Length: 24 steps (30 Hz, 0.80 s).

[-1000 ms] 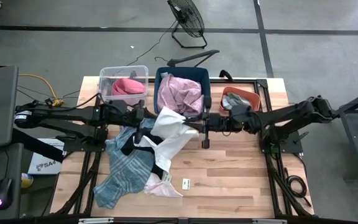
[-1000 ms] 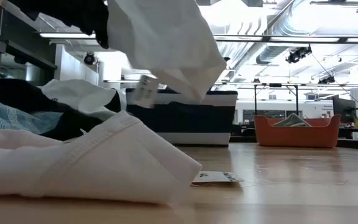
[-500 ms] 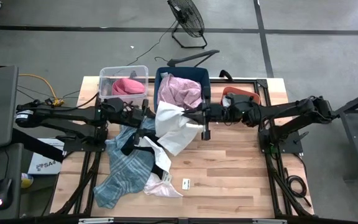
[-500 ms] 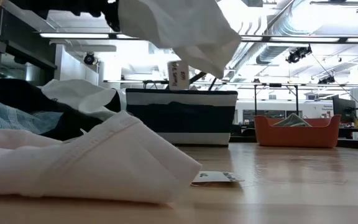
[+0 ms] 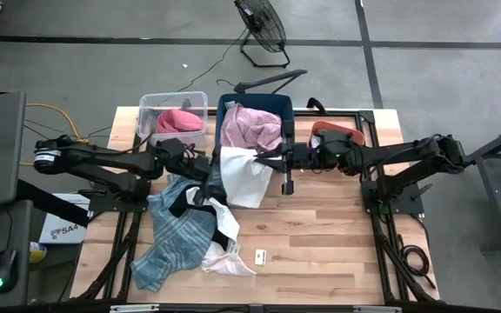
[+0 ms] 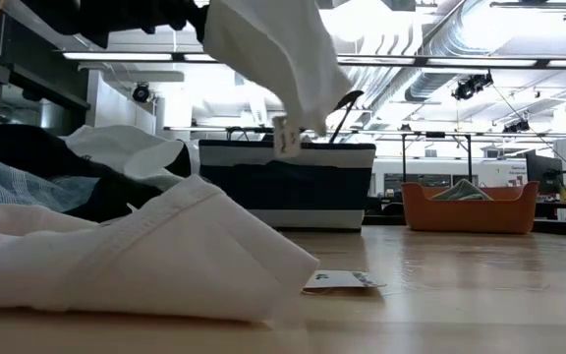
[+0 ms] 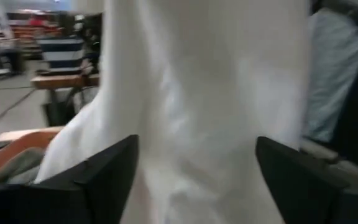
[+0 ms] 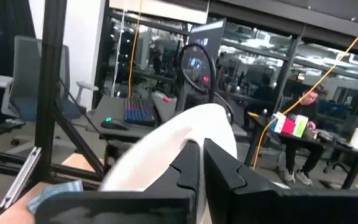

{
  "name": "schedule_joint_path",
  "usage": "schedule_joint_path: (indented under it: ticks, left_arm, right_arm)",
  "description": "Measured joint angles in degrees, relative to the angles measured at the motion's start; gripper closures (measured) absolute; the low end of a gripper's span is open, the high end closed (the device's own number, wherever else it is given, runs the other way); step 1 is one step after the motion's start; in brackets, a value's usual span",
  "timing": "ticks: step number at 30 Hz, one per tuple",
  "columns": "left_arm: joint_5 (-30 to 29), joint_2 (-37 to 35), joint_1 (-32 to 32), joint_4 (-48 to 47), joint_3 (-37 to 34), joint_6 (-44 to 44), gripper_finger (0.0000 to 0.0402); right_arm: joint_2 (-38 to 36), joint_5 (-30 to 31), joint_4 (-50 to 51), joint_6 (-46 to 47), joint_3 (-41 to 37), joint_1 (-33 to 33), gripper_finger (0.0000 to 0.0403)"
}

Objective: Pick & Place Cloths
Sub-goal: Put the white boxer into the transparent bin

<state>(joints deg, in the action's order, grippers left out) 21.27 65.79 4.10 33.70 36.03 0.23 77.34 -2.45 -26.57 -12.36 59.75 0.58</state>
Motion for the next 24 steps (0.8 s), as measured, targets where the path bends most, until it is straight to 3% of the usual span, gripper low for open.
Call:
schedule_joint_path:
  ticks: [5, 10, 20, 24]
  left_arm:
    - [0.94, 2.08, -0.04, 1.46, 1.60, -3.15, 0.0009]
    - [1.09, 4.92, -0.11, 1.63, 4.46, -5.05, 0.0025]
    - [8.11, 11.89, -0.11, 1.21, 9.07, -8.08, 0.0029]
    - [8.24, 13.14, -0.11, 1.34, 10.65, -9.34, 0.0029]
  right_arm:
    - [0.02, 1.01, 0.62, -0.20, 0.00, -0.04, 0.0399]
    - [0.02, 0.96, 0.25, -1.66, 0.00, -0.32, 0.0399]
    - [0.04, 2.30, 0.67, -2.25, 0.00, -1.49, 0.0399]
    - [0.04, 2.55, 1.26, -2.44, 0.00, -1.49, 0.0399]
